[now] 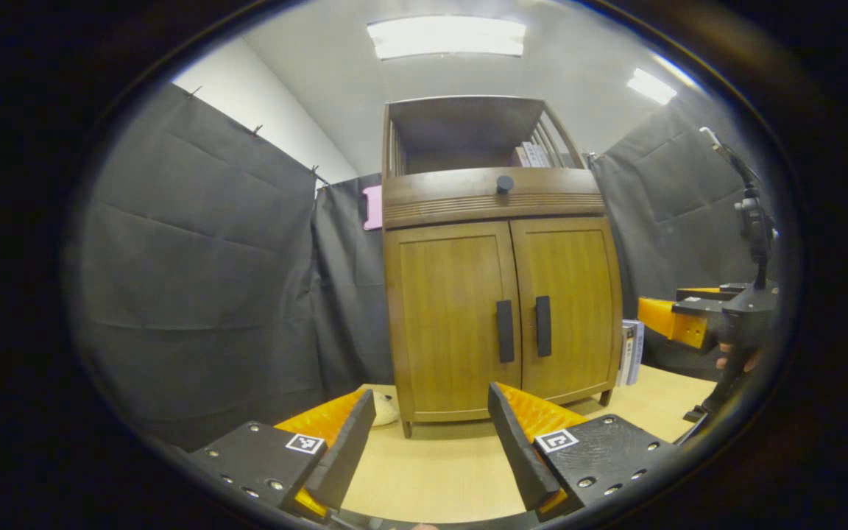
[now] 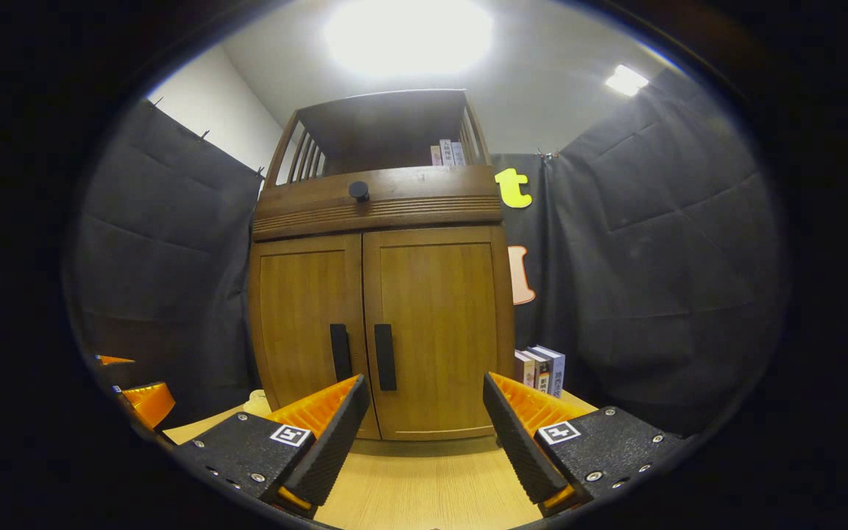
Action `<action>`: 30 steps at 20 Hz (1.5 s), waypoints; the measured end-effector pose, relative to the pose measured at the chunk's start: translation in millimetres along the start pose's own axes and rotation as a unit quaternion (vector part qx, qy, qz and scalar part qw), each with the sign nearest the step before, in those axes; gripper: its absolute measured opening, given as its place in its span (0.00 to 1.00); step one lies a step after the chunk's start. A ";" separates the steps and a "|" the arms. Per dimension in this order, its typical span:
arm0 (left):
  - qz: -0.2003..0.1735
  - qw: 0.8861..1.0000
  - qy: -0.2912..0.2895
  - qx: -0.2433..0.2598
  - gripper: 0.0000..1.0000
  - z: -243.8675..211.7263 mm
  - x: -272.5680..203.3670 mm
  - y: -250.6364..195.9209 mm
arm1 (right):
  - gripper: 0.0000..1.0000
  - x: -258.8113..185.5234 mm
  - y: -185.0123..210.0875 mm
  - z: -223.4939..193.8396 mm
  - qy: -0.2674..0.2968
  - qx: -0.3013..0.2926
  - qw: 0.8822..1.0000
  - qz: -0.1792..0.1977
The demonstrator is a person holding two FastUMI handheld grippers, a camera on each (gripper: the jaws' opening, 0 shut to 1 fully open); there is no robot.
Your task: Open the right door of the double-door shoe cabinet with the right hand, and open the left door with the left hand.
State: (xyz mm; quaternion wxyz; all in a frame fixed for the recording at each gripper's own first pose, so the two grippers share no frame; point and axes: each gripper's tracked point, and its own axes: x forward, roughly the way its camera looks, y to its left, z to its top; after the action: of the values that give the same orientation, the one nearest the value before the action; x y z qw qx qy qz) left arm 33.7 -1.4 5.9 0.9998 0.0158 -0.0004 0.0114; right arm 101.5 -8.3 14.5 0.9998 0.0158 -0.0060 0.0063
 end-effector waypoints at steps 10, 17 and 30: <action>0.050 0.999 0.000 0.007 0.88 -2.1 11.5 16.2 | 0.96 93.0 11.0 -8.8 0.008 0.017 1.000 0.024; 0.076 0.997 0.004 0.008 0.88 -5.3 14.1 20.6 | 0.95 140.8 26.0 -19.1 0.018 0.018 0.999 0.037; 0.115 0.993 0.019 0.013 0.94 -7.9 14.0 26.9 | 0.92 211.4 58.0 -55.0 0.051 0.018 0.997 0.054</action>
State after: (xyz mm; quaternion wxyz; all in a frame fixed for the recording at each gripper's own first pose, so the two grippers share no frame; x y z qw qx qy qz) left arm 47.1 26.1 -1.1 0.9914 0.0287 0.0171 0.1266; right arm 312.8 54.0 -36.1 0.9966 0.0332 0.0442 0.0617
